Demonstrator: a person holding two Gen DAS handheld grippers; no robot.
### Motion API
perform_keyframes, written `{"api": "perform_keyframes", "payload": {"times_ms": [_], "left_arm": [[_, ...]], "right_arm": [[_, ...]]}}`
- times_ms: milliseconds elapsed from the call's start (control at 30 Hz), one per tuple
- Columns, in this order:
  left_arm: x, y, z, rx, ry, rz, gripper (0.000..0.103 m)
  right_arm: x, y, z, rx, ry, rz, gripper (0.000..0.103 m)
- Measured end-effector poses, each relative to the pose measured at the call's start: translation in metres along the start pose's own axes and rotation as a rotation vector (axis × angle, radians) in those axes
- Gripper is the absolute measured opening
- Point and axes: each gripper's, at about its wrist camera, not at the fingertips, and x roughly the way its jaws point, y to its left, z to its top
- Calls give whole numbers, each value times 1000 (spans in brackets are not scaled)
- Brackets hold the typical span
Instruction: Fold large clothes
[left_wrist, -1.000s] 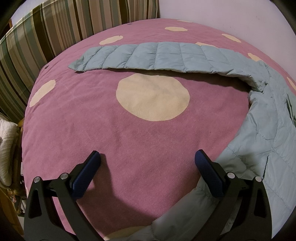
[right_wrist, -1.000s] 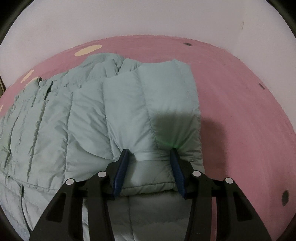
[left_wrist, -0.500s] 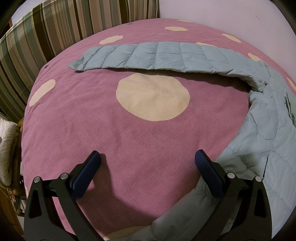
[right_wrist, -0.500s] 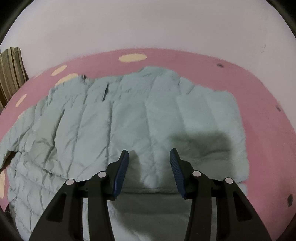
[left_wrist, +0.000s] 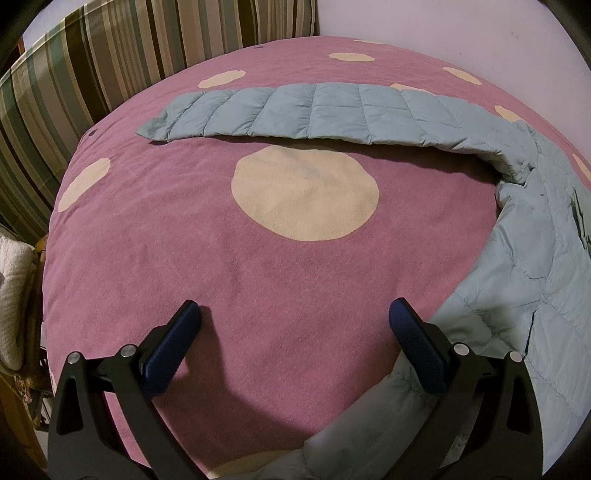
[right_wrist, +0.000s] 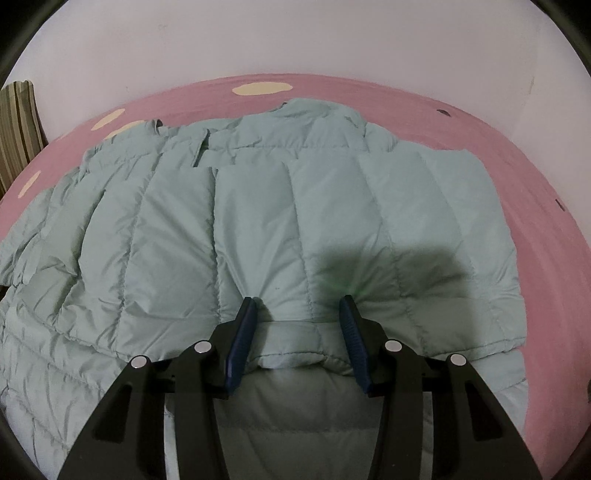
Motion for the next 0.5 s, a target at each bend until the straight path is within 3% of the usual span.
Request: {"api": "perform_keyframes", "payload": {"times_ms": [367,500], "left_arm": [[-4,4,2,1,-5,-31,101],[-18,12,6,51,-74,-37,101]], "right_arm": [[0,-1,-3,4,-7,2,49],[0,-1,-3,5,-8,-6,52]]}}
